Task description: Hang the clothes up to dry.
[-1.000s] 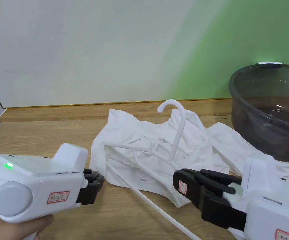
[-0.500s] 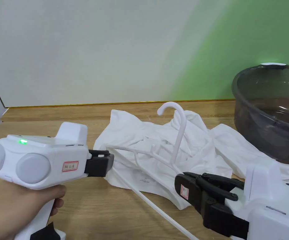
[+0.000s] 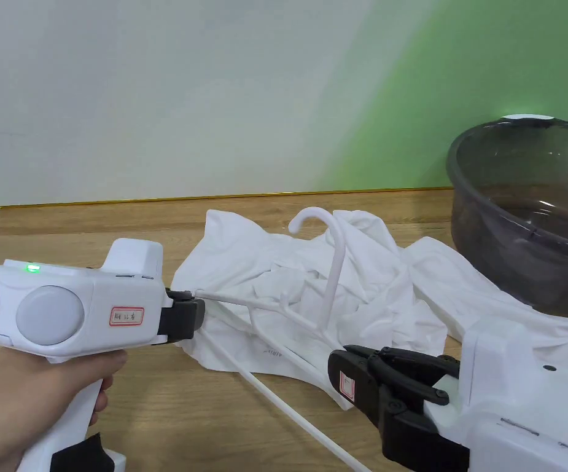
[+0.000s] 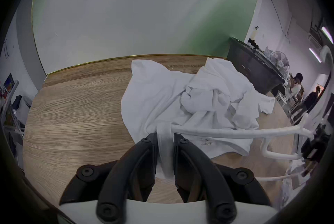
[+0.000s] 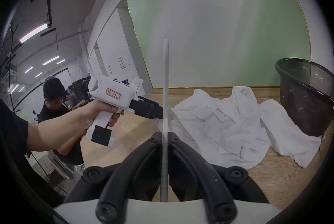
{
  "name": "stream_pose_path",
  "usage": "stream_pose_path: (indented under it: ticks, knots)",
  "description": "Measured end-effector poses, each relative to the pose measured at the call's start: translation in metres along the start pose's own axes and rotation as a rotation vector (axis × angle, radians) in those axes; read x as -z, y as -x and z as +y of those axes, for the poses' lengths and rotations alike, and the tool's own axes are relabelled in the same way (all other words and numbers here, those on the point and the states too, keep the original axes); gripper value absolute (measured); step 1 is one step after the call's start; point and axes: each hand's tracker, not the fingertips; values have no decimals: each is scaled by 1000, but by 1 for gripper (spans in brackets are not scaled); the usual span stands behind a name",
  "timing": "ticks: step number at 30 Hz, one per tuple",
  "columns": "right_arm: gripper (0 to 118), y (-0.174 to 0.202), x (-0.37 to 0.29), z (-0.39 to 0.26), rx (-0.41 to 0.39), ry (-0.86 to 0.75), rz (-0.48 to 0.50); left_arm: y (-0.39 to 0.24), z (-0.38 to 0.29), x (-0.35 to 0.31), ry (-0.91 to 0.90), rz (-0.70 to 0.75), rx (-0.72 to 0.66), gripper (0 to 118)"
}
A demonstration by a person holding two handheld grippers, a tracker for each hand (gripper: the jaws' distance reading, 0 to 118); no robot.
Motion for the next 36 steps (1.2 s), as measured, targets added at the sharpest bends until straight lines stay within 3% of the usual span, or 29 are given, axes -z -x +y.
stream_pose_path:
  ticks: [10,36]
  knots:
    - [7,-1,0,-1,3,4,-4,8,-3,-5,34,-77,-16,3]
    - [7,20,52,9,-47,-54,-21,-45,9,-81,-107,-196,116,2]
